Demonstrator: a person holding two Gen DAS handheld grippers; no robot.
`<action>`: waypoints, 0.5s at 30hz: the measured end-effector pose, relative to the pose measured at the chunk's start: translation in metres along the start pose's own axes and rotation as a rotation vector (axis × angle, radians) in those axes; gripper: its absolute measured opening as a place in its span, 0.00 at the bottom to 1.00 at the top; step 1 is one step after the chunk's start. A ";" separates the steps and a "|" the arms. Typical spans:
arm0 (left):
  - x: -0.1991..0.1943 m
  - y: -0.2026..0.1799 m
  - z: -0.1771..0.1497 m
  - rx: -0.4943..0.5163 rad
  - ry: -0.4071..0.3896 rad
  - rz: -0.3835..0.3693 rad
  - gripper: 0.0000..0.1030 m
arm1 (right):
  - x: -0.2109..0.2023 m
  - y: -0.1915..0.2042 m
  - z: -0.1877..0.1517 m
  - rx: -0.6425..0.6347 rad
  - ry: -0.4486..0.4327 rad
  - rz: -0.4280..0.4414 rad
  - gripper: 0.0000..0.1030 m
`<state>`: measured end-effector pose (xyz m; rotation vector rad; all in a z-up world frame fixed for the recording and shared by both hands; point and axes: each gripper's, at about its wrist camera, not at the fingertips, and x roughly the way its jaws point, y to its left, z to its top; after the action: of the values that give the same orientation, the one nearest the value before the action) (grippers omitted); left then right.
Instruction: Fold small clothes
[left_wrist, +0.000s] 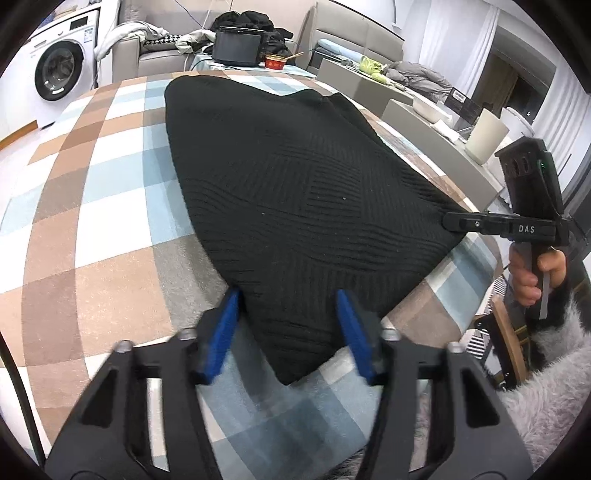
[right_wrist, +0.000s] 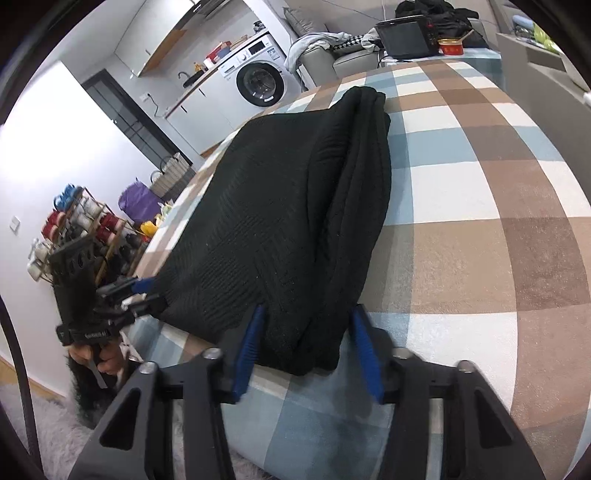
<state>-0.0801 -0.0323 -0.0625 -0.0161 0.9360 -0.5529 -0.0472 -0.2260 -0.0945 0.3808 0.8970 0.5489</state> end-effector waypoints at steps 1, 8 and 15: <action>0.000 0.001 0.000 -0.003 0.001 0.001 0.33 | 0.002 0.003 -0.001 -0.010 -0.004 -0.009 0.37; 0.002 0.005 0.010 -0.013 -0.034 0.014 0.19 | 0.004 0.013 -0.001 -0.049 -0.033 -0.065 0.30; 0.017 0.016 0.032 -0.038 -0.056 0.081 0.19 | 0.017 0.013 0.019 -0.034 -0.051 -0.103 0.30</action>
<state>-0.0409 -0.0336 -0.0600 -0.0280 0.8890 -0.4575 -0.0270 -0.2074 -0.0875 0.3148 0.8520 0.4571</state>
